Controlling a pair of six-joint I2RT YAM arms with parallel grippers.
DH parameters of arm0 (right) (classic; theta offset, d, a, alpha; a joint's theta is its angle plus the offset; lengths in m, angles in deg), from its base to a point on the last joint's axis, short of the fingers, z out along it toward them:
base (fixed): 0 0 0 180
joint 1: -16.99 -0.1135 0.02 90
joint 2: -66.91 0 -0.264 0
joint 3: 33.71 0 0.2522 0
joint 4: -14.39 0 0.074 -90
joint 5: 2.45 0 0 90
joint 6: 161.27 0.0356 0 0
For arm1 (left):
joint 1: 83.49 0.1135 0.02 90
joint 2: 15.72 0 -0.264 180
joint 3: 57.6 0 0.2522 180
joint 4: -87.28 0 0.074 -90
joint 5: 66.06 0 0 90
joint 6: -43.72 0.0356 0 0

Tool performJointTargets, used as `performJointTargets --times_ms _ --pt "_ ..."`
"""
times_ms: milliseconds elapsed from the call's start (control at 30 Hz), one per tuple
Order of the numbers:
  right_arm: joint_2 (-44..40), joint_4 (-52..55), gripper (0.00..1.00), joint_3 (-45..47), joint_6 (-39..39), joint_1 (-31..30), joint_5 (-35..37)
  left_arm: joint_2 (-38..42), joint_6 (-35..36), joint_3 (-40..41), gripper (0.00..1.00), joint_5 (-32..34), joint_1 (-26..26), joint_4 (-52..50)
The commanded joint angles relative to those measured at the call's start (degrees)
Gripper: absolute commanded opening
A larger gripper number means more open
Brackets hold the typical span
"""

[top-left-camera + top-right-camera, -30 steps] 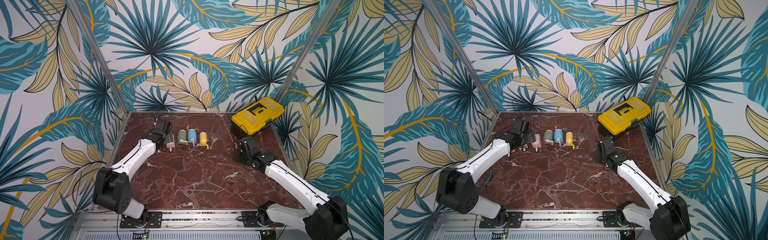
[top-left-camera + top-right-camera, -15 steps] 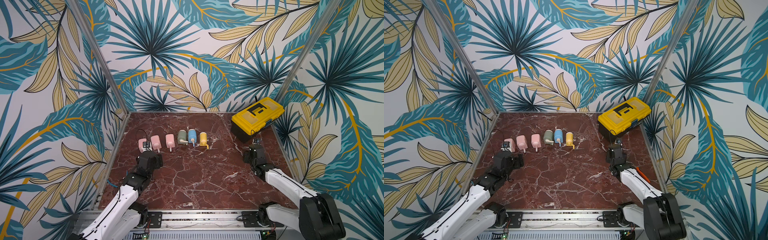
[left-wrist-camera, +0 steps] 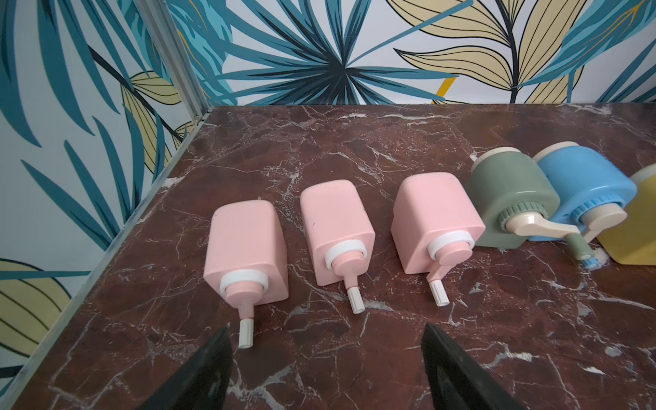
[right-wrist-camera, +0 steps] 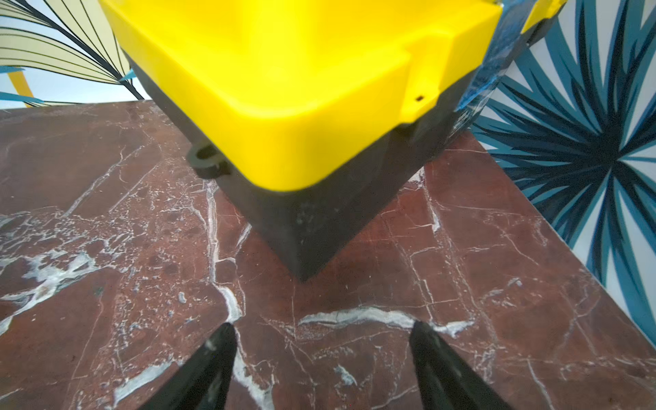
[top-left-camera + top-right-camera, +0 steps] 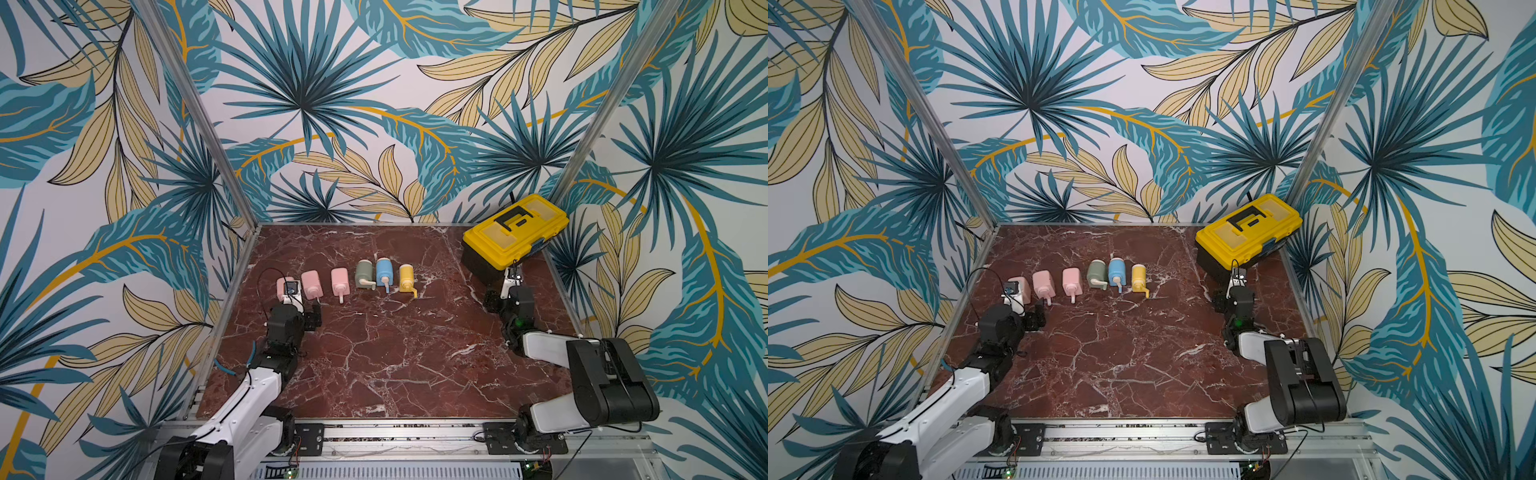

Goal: Put the tray back into the pencil sharpener
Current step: Reset both arms

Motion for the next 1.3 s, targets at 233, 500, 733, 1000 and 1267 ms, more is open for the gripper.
performJointTargets --times_ms 233,500,733,1000,1267 --pt "0.4 -6.2 0.89 1.2 -0.3 0.4 -3.1 -15.2 5.1 -1.0 0.85 -8.6 3.1 21.9" --pt "0.3 -6.1 0.95 1.2 0.0 0.9 -3.9 -31.1 4.7 -4.6 0.84 -14.7 8.6 32.2" --pt "0.3 -6.2 0.99 1.2 0.1 1.1 -4.2 -31.0 -0.6 -4.5 1.00 0.3 8.0 32.4" --pt "0.3 -6.0 0.99 1.2 0.2 1.1 -4.3 -31.6 0.7 -5.2 0.99 1.4 6.9 32.0" --pt "0.2 -5.7 0.99 1.1 -0.1 1.1 -4.2 -31.5 0.8 -5.2 1.00 1.1 6.8 31.8"
